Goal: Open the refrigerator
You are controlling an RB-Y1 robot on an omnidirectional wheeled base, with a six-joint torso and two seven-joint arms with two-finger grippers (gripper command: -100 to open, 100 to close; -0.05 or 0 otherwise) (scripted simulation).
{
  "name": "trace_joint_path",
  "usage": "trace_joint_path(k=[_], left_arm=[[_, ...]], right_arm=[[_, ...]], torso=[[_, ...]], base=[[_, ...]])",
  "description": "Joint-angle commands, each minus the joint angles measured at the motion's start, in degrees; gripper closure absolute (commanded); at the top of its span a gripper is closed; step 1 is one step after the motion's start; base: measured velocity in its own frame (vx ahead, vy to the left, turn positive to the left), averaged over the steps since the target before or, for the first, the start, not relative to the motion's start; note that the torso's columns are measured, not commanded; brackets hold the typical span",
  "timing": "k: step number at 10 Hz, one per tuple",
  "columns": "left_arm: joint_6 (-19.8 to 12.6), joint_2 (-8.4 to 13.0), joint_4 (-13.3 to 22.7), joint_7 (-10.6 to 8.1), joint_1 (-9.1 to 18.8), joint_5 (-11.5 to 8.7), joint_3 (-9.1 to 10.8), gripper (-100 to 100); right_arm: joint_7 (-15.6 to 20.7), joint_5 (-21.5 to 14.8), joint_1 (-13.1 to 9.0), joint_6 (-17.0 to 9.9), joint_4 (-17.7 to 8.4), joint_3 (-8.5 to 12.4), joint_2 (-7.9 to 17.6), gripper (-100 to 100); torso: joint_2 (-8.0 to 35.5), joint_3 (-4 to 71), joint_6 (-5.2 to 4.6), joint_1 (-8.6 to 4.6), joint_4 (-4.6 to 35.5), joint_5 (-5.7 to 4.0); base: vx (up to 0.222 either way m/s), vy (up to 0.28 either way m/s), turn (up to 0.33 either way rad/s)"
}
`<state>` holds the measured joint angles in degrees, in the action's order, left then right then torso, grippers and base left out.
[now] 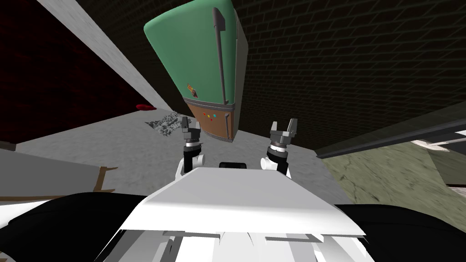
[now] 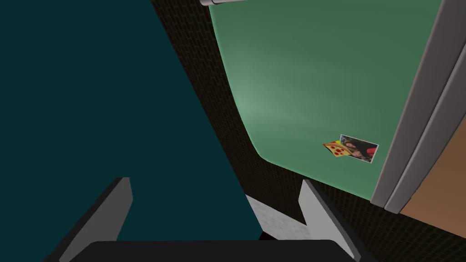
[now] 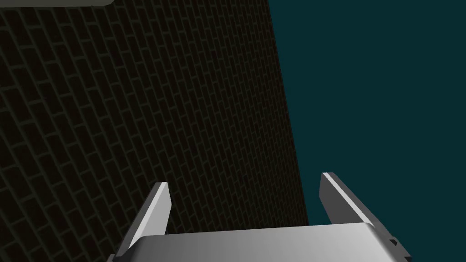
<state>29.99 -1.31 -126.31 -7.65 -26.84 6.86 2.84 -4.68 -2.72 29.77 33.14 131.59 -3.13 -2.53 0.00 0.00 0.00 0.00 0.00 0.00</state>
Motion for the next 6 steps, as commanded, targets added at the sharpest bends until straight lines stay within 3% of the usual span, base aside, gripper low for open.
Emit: trace_joint_path(k=[1,6], left_arm=[[0.00,0.00,0.00,0.00,0.00,0.00,0.00,0],[0.00,0.00,-0.01,0.00,0.00,0.00,0.00,0]], right_arm=[[0.00,0.00,0.00,0.00,0.00,0.00,0.00,0],[0.00,0.00,0.00,0.00,0.01,0.00,0.00,0]], torso=[[2.32,4.67,0.00,0.00,2.35,0.00],[22.69,45.36,0.00,0.00,22.68,0.00]], base=[[0.000,0.000,0.000],[0.000,0.000,0.000]])
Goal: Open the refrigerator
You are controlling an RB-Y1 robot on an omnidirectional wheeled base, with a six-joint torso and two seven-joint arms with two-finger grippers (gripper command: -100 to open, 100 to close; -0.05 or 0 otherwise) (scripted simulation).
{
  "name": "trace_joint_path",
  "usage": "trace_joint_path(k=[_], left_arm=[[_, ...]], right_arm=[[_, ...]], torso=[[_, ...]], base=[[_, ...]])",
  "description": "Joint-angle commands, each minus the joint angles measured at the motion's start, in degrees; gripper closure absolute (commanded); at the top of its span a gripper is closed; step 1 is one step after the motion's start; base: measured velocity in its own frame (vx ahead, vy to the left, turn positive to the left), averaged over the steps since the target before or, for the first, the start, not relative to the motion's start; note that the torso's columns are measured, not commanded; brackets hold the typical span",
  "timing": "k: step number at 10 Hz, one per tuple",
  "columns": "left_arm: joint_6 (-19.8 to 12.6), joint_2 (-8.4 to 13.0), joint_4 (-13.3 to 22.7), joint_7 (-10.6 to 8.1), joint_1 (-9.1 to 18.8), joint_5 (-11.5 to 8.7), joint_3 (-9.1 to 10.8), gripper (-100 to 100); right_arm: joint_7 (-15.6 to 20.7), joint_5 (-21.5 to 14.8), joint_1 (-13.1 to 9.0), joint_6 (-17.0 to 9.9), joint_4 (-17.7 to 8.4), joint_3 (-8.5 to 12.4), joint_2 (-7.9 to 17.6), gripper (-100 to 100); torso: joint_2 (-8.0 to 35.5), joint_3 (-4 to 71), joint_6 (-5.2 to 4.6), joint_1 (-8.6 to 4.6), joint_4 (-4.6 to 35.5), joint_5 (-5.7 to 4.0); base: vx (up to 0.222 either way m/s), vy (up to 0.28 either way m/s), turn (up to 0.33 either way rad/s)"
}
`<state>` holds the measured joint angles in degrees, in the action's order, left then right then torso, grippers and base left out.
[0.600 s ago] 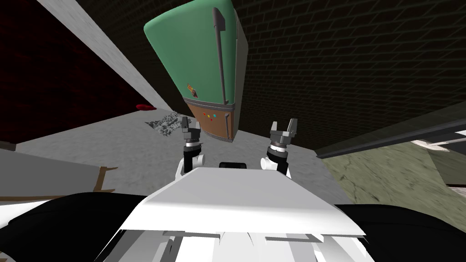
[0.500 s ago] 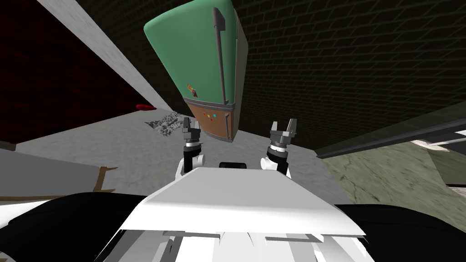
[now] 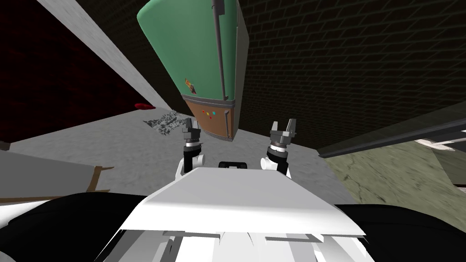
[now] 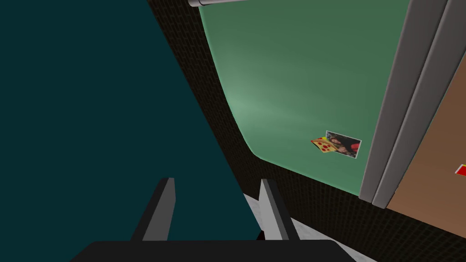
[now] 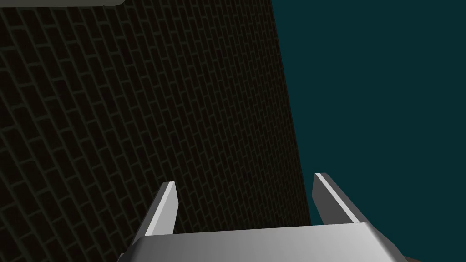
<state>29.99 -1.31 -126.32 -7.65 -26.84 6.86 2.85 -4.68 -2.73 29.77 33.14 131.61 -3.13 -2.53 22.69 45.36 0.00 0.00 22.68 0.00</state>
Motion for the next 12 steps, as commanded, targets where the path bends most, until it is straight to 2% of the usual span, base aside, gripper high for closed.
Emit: trace_joint_path(k=[1,3,4,5,8,12], left_arm=[[0.00,0.00,0.00,0.00,0.00,0.00,0.00,0],[0.00,0.00,0.00,0.00,0.00,0.00,0.00,0],[-0.76,2.39,-0.07,0.03,0.11,0.15,0.01,-100],[-1.50,3.96,-0.14,0.06,0.22,0.30,0.03,-100],[-4.91,7.75,-0.45,0.18,0.72,0.96,0.09,-100],[-11.03,10.80,-0.95,0.42,1.64,2.18,0.21,-100]], right_arm=[[0.00,0.00,0.00,0.00,0.00,0.00,0.00,0],[0.00,0.00,0.00,0.00,0.00,0.00,0.00,0],[0.00,0.00,0.00,0.00,0.00,0.00,0.00,0],[0.00,0.00,0.01,0.00,-0.02,0.00,0.00,0],[0.00,0.00,0.01,0.00,-0.02,0.00,0.00,0],[0.00,0.00,0.02,0.00,-0.02,0.00,0.00,0]], torso=[[4.24,8.45,0.00,0.00,4.23,0.00],[12.70,25.37,0.00,0.00,12.69,0.00],[16.93,33.83,0.00,0.00,16.92,0.00],[18.82,37.79,0.00,0.00,18.80,0.00],[19.48,39.26,0.00,-0.03,19.55,-0.01],[19.56,39.23,0.00,-0.03,19.59,-0.01]], base=[[0.000,0.000,0.000],[0.000,0.000,0.000],[0.020,-0.005,-0.018],[0.030,-0.012,-0.027],[0.056,-0.023,-0.035],[0.084,-0.029,-0.049]])
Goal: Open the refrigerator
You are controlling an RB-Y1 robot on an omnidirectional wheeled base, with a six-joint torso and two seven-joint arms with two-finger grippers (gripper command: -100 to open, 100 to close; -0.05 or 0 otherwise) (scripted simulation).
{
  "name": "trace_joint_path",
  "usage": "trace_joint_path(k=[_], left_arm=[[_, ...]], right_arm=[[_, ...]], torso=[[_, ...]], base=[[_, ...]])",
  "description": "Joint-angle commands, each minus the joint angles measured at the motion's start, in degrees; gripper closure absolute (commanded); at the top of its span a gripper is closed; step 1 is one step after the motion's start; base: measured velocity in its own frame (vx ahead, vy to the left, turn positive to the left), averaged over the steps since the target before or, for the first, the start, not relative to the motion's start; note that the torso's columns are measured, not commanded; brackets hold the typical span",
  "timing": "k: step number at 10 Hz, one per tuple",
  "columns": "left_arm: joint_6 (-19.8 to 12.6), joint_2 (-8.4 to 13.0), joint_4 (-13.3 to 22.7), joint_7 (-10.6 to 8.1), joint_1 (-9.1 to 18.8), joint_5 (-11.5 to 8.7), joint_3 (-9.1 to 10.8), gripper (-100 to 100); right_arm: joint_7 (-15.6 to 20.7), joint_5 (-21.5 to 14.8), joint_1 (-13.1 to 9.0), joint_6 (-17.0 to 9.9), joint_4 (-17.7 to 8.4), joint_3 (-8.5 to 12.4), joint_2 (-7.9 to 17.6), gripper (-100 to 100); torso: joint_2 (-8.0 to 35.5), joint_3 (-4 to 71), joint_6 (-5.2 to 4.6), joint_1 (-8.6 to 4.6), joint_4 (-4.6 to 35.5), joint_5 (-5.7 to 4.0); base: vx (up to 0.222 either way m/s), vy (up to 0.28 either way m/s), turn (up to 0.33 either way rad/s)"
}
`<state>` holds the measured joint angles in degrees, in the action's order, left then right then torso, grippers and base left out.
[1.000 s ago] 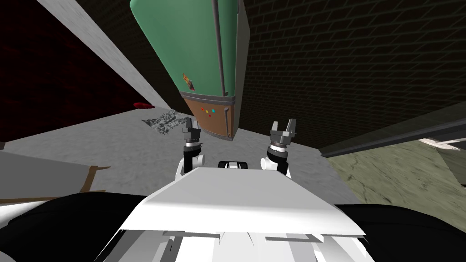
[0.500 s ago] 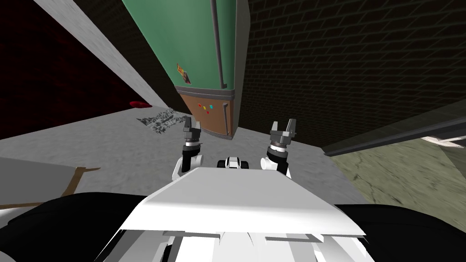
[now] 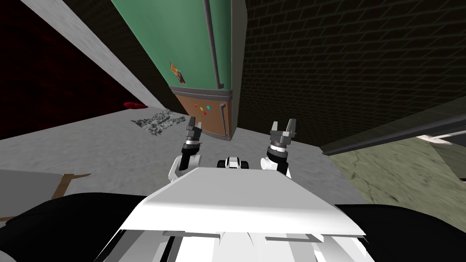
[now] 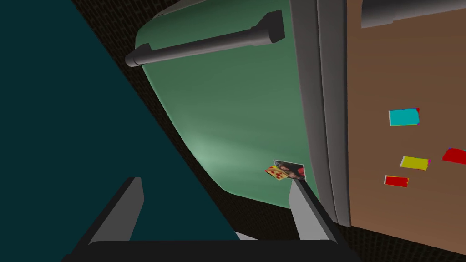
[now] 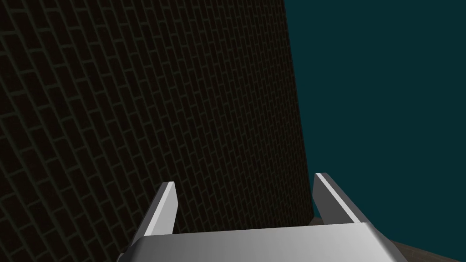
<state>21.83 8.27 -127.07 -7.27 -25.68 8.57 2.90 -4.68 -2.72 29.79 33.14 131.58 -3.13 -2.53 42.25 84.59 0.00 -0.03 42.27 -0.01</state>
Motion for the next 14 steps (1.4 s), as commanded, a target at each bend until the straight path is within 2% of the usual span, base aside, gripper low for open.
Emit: trace_joint_path(k=[1,7,14], left_arm=[[-4.53,1.84,-0.32,0.10,0.73,0.80,0.18,-100],[-14.43,5.28,-0.81,0.49,2.23,2.67,0.36,-100],[-23.99,10.06,-1.10,0.87,3.72,4.49,0.53,-100]], right_arm=[[0.00,0.00,0.00,0.00,0.00,0.00,0.00,0],[0.00,0.00,0.00,0.00,0.00,0.00,0.00,0],[0.00,0.00,0.00,0.00,0.00,0.00,0.00,0]], torso=[[-0.03,0.02,0.00,0.00,-0.01,0.00],[0.04,-0.02,0.00,0.05,0.01,0.01],[0.08,-0.05,0.00,0.05,0.02,0.01]], base=[[0.104,-0.046,-0.057],[0.089,-0.037,-0.050],[0.078,-0.026,-0.043]])
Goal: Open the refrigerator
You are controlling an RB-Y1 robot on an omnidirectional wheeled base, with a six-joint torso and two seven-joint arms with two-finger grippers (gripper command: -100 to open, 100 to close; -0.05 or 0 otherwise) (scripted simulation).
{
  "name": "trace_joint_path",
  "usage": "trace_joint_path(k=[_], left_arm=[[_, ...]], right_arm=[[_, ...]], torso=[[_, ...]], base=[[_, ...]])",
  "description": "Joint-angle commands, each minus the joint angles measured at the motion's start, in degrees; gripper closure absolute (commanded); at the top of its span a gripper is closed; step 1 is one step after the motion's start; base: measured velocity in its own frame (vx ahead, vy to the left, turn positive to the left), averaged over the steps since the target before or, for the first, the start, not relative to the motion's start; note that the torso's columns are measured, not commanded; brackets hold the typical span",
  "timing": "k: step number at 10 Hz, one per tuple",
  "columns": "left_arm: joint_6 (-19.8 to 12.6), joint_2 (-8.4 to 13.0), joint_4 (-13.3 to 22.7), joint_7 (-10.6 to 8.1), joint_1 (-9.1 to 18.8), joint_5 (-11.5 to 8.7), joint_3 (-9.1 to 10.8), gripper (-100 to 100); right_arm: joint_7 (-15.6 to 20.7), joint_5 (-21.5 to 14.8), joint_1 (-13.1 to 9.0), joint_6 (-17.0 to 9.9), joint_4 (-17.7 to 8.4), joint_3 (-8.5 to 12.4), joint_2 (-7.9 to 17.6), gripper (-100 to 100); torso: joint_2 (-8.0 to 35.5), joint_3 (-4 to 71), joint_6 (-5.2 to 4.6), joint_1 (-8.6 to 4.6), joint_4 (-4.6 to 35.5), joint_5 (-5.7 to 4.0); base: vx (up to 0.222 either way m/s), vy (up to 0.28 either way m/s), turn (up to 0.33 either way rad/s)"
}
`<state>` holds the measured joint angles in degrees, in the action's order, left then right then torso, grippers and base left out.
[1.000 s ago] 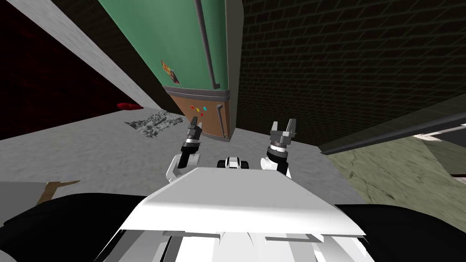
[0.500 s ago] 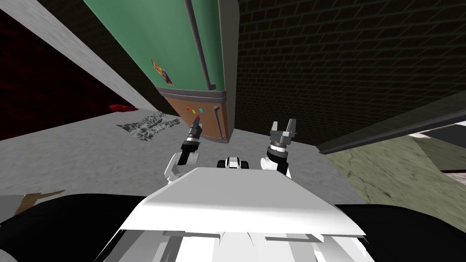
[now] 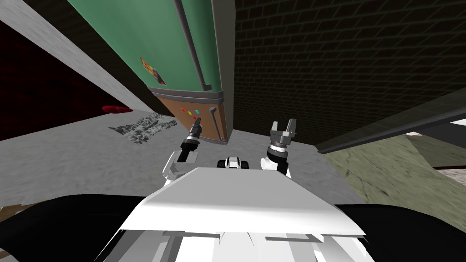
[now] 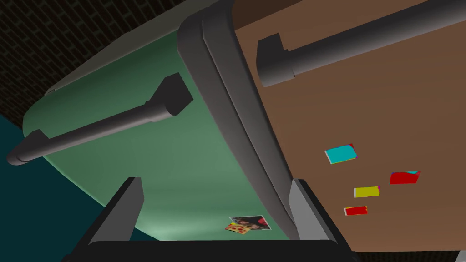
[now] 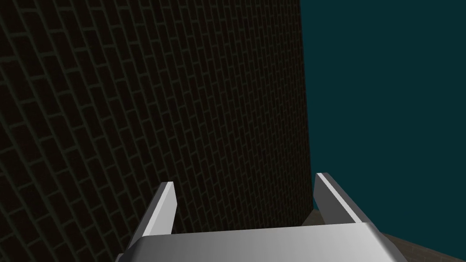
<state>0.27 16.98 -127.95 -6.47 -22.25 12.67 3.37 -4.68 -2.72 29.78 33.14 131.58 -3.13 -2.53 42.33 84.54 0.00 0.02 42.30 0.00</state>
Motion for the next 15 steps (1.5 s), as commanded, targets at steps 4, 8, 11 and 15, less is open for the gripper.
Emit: trace_joint_path(k=[4,8,11,15], left_arm=[[-8.21,5.24,-0.43,0.29,1.20,1.49,0.16,-100],[-14.98,9.93,-0.54,0.57,2.28,2.77,0.27,-100],[-18.59,12.31,-0.54,0.72,2.86,3.45,0.33,-100],[-25.38,16.23,-0.46,1.01,3.97,4.71,0.44,-100]], right_arm=[[0.00,0.00,0.00,0.00,0.00,0.00,0.00,0],[0.00,0.00,0.00,0.00,0.00,0.00,0.00,0],[0.00,0.00,0.01,0.00,0.00,0.00,0.00,0],[0.00,0.00,0.00,0.00,0.00,0.00,0.00,0]], torso=[[-0.05,0.03,0.00,-0.08,-0.02,-0.02],[-0.02,0.02,0.00,0.01,-0.01,0.01],[-0.12,0.07,0.00,-0.08,-0.03,-0.02],[-0.10,0.06,0.00,-0.02,-0.03,0.00]], base=[[0.081,-0.031,-0.044],[0.095,-0.020,-0.051],[0.100,-0.028,-0.045],[0.075,-0.018,-0.049]])
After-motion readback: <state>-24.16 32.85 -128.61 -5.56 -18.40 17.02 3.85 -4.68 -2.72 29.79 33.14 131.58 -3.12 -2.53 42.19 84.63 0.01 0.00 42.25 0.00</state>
